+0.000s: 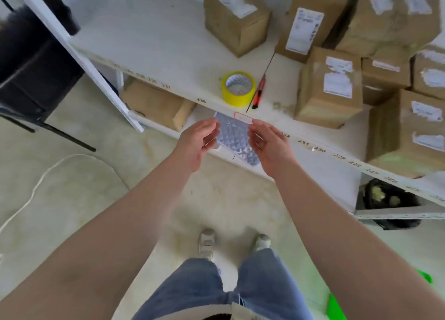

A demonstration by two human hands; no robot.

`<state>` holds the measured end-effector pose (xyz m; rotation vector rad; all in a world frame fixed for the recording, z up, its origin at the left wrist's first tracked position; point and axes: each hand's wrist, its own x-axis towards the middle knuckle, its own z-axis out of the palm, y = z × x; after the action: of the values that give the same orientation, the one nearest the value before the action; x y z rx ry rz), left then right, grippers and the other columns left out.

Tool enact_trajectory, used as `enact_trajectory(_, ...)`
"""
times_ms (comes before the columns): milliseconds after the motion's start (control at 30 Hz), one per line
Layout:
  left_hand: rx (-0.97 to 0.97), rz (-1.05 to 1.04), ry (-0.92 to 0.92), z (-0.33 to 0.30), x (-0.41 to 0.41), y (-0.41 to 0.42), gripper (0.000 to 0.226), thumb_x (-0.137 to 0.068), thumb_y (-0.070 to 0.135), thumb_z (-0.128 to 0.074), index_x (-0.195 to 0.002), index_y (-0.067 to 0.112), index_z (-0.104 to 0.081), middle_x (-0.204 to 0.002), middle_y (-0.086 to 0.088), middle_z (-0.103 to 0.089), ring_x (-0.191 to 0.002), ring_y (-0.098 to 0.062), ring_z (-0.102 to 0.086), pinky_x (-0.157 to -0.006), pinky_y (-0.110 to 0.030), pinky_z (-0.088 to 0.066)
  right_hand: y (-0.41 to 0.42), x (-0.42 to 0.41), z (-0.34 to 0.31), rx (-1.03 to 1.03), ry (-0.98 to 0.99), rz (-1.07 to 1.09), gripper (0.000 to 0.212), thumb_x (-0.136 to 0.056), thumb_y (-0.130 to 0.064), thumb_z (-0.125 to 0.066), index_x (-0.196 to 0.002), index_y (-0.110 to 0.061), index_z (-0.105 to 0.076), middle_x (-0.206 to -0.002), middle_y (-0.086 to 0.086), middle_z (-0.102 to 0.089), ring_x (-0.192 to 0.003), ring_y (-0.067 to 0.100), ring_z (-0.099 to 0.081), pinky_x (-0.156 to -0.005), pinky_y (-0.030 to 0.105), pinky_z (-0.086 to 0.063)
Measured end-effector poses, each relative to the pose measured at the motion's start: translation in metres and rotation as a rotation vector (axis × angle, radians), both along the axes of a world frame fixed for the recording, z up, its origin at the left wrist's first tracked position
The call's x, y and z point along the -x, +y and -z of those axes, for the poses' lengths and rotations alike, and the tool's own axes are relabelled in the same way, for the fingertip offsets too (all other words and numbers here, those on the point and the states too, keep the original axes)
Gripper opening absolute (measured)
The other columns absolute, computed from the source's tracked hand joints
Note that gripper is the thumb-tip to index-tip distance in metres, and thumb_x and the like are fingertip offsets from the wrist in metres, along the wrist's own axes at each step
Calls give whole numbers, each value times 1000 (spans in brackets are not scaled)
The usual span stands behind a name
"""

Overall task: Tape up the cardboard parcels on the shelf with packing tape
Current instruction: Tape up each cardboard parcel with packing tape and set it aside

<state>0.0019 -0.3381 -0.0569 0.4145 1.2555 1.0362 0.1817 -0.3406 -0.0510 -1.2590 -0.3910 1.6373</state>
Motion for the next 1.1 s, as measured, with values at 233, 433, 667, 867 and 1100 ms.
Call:
enact_trajectory(233,-36,-84,-69,-24,26,72,11,-96,12,-60,-101,16,-68,-94,2,-70,-89,-10,-65,-88,-25,-51,87,40,-29,-21,-20,82,7,-86,-8,-71,-84,-13,-66,-74,2,-68,-68,12,-63,-65,20,-52)
enact_trajectory(433,-38,-84,-21,-35,38,150,8,-95,14,-62,-95,17,-69,-88,4,-71,-84,-9,-66,-80,-22,-52,171,58,-30,9,-27,94,4,-87,-8,-71,-87,-8,-68,-82,7,-68,-72,15,-64,-63,19,-54)
enact_trajectory(667,11,-103,9,-39,44,230,5,-94,18,-65,-89,17,-64,-92,-1,-66,-83,-12,-62,-80,-23,-51,248,63,-33,47,-172,91,8,-88,-16,-72,-88,-12,-66,-78,3,-64,-72,14,-60,-71,23,-53)
enact_trajectory(867,109,-66,31,-40,39,282,17,-90,23,-72,-81,15,-60,-81,0,-59,-71,-12,-55,-83,-24,-52,295,57,-38,166,-316,188,24,-84,-27,-78,-95,-16,-60,-78,-1,-56,-77,10,-58,-80,24,-54)
enact_trajectory(1100,127,104,119,-36,43,340,24,-89,29,-72,-83,11,-58,-82,-2,-54,-76,-15,-53,-94,-31,-53,338,64,-32,350,-414,247,39,-82,-45,-76,-96,-17,-54,-92,1,-56,-76,13,-56,-92,31,-54)
